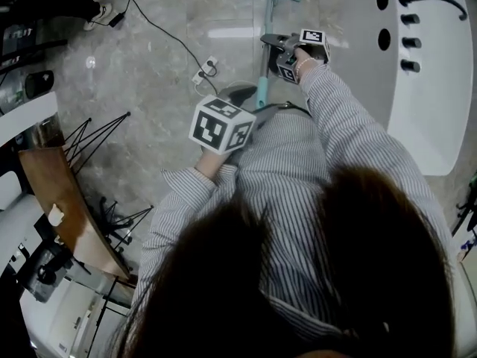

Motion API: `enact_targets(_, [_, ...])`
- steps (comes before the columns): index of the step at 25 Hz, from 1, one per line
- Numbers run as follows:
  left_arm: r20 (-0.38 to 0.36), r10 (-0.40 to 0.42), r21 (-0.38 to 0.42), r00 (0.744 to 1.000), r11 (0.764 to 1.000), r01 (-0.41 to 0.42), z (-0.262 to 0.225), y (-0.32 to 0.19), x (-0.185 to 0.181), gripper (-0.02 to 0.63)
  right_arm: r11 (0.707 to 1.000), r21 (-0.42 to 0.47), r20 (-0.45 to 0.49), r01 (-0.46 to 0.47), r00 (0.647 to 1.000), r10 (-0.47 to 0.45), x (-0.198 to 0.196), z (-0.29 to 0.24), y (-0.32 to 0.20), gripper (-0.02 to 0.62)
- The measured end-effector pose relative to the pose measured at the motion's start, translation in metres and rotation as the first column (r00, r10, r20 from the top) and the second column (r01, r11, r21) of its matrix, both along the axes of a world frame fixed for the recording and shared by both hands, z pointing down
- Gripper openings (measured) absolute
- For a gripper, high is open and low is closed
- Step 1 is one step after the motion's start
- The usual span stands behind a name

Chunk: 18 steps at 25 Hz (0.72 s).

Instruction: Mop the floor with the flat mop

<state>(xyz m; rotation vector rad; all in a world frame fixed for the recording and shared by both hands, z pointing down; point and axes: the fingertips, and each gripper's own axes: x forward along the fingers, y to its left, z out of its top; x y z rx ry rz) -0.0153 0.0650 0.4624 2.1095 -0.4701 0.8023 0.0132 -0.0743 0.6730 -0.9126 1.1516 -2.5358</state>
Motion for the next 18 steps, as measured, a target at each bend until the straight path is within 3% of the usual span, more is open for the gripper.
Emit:
enact_targets(7, [-0.011,-0.007,-0.015,1.000,1.000,0.007,-0.005,-0.140,0.057,0.278,0.999,-0.005,-0.023,0.041,0.999,-0.041,0.054,0.000,-0.137,0.135])
enact_targets(18, [0.036,0.005,-0.008,0.999,1.000,-0.005,0.017,-0.338,0.130,0.272,0.990,0.019,-0.080,0.143,0.987,-0.141,0.125,0.016,-0.344,0.137])
